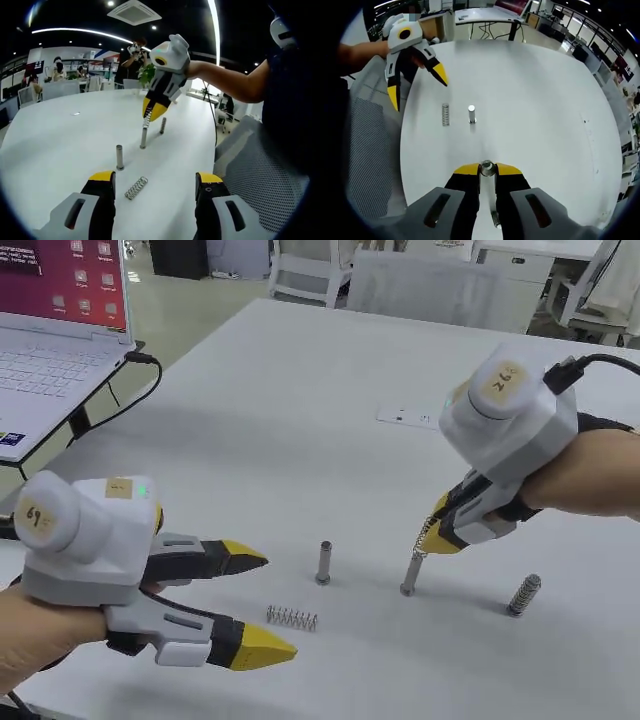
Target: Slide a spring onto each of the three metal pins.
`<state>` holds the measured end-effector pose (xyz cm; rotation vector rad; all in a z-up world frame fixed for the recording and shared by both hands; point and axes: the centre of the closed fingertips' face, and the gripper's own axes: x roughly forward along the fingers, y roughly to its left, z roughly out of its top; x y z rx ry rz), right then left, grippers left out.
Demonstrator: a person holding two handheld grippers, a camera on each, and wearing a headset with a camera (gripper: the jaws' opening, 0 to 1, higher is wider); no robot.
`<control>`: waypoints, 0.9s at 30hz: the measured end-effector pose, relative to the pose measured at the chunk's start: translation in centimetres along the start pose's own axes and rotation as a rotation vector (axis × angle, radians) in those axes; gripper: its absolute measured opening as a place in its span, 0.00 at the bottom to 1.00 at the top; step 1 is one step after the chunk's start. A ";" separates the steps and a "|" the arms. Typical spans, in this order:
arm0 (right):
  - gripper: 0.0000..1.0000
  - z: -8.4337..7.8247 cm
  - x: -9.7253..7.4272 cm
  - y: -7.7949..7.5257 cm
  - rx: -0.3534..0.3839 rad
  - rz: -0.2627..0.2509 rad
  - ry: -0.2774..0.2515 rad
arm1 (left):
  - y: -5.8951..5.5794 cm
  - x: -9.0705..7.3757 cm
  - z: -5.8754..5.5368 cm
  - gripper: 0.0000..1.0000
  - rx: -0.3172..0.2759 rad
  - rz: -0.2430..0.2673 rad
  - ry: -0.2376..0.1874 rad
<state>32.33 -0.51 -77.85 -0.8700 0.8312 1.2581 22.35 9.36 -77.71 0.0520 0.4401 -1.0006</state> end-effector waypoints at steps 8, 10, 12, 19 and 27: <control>0.08 -0.2 0.5 0.0 0.007 0.012 0.005 | 0.1 -0.1 -0.1 0.59 -0.002 0.000 0.003; 0.08 -0.3 0.8 0.0 0.008 0.013 0.009 | 0.0 -0.1 -0.1 0.58 -0.001 -0.001 0.002; 0.08 -0.3 1.0 0.1 0.009 0.018 0.013 | 0.0 -0.1 -0.1 0.58 -0.001 -0.002 0.001; 0.08 -0.7 1.9 0.2 0.008 0.024 0.030 | 0.0 -0.1 -0.1 0.57 -0.003 -0.003 0.004; 0.08 -1.2 3.0 0.4 0.016 0.036 0.045 | 0.0 -0.1 -0.1 0.57 -0.002 -0.004 0.005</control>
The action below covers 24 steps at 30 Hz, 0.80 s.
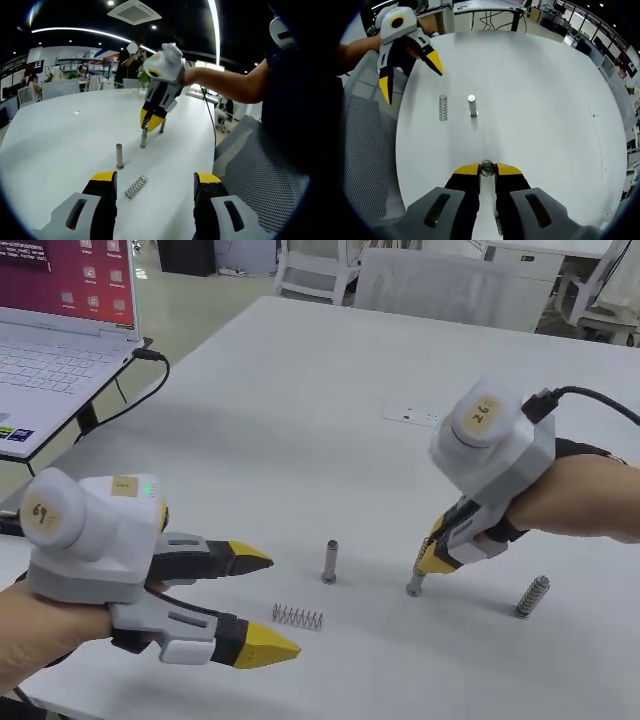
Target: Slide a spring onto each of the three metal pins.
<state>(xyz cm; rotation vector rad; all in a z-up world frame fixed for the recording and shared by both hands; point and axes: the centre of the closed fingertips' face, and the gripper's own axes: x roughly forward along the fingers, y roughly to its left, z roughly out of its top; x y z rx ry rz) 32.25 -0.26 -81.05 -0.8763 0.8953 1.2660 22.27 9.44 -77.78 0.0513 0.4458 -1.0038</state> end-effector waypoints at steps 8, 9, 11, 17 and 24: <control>0.09 -0.6 0.8 0.3 0.004 0.012 0.019 | 0.0 0.1 0.0 0.57 0.001 -0.001 0.002; 0.09 -0.7 0.9 0.4 0.003 0.013 0.020 | 0.0 0.1 0.0 0.57 0.001 -0.001 0.003; 0.09 -0.9 1.1 0.4 0.006 0.014 0.021 | 0.0 0.1 0.0 0.57 0.001 -0.002 0.004; 0.09 -1.3 1.4 0.6 0.009 0.017 0.032 | -0.1 0.2 0.1 0.56 0.001 -0.003 0.005; 0.09 -1.7 1.8 0.8 0.011 0.024 0.043 | -0.2 0.2 0.0 0.56 0.001 -0.005 0.007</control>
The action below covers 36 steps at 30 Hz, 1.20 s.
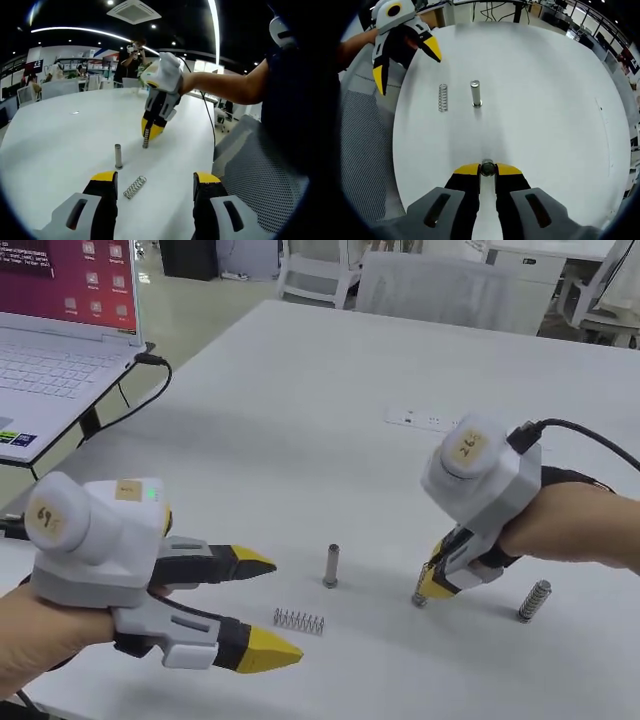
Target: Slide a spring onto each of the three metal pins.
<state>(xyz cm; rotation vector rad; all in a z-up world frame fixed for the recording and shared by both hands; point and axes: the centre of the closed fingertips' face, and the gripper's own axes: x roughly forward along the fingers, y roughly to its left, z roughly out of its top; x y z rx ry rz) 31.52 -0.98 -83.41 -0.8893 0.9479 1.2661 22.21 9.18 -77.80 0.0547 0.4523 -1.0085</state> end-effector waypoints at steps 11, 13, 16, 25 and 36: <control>0.09 -0.2 0.4 0.1 0.004 0.005 0.000 | 0.0 -0.1 -0.1 0.55 -0.004 0.000 0.001; 0.09 -0.2 0.4 0.2 0.005 0.006 -0.003 | 0.0 -0.1 -0.1 0.55 -0.003 0.000 0.000; 0.09 -0.2 0.4 0.2 0.004 0.007 -0.006 | 0.0 -0.1 -0.2 0.55 -0.003 -0.001 0.003; 0.14 -0.3 0.6 0.4 -0.004 0.015 -0.004 | 0.1 -0.1 -0.2 0.55 -0.006 0.000 0.003; 0.22 -0.5 0.5 0.3 -0.001 0.008 -0.010 | 0.1 -0.1 -0.2 0.54 -0.008 -0.001 0.001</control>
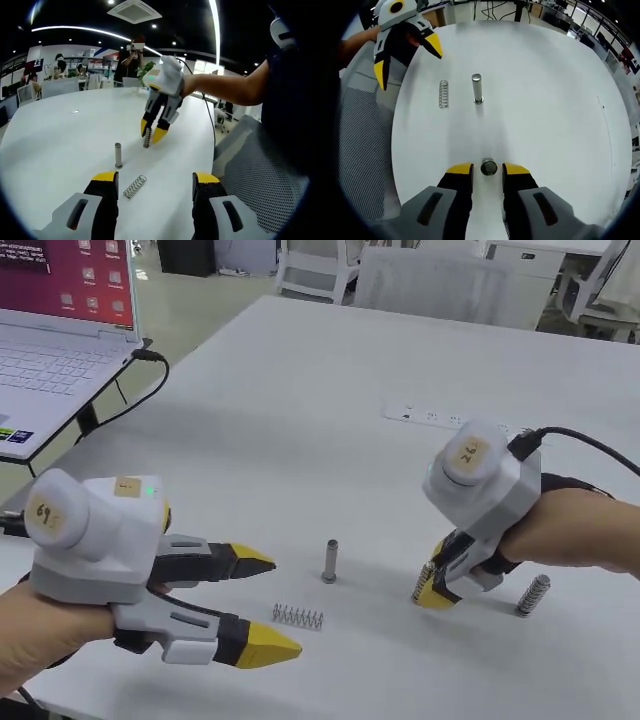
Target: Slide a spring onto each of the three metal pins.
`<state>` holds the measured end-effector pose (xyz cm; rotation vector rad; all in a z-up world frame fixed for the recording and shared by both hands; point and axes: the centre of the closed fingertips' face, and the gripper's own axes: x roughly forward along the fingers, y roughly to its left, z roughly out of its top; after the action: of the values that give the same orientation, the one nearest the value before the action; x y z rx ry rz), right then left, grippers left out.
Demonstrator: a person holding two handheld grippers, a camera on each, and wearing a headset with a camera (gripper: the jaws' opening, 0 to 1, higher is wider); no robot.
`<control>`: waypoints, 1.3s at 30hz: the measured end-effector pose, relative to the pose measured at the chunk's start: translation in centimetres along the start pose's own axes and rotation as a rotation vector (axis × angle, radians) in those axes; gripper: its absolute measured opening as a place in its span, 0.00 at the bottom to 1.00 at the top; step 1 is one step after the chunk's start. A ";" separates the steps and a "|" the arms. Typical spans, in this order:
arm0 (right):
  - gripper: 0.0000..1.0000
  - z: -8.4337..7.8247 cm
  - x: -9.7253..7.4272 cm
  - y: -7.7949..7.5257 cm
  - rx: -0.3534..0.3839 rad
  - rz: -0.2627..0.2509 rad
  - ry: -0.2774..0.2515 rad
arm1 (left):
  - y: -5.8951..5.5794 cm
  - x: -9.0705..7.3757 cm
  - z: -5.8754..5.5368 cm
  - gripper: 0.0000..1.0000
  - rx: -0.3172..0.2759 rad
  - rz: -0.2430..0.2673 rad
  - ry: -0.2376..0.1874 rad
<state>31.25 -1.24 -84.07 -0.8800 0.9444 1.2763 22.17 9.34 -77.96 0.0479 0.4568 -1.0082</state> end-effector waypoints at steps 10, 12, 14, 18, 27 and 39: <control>0.23 -0.3 -0.4 -0.1 0.014 -0.010 -0.010 | 0.0 0.0 0.0 0.54 0.000 0.000 0.001; 0.23 -0.4 -0.5 -0.1 0.017 -0.012 -0.011 | 0.0 0.0 0.0 0.54 0.001 0.000 0.000; 0.23 -0.5 -0.5 0.1 0.018 -0.011 -0.011 | 0.0 0.0 0.0 0.54 0.001 0.000 -0.001; 0.23 -0.7 -0.6 0.2 0.023 -0.013 -0.012 | 0.0 0.0 0.0 0.54 0.002 -0.001 -0.001; 0.23 -1.1 -0.9 0.9 0.028 -0.010 -0.013 | 0.2 0.0 -0.2 0.54 -0.003 0.002 0.000; 0.23 -1.4 -1.4 1.8 0.026 -0.009 -0.017 | 0.2 0.0 -0.1 0.53 -0.002 0.002 0.002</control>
<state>29.27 -2.83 -83.34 -0.8507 0.9411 1.2595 22.26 9.43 -78.12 0.0476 0.4591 -1.0055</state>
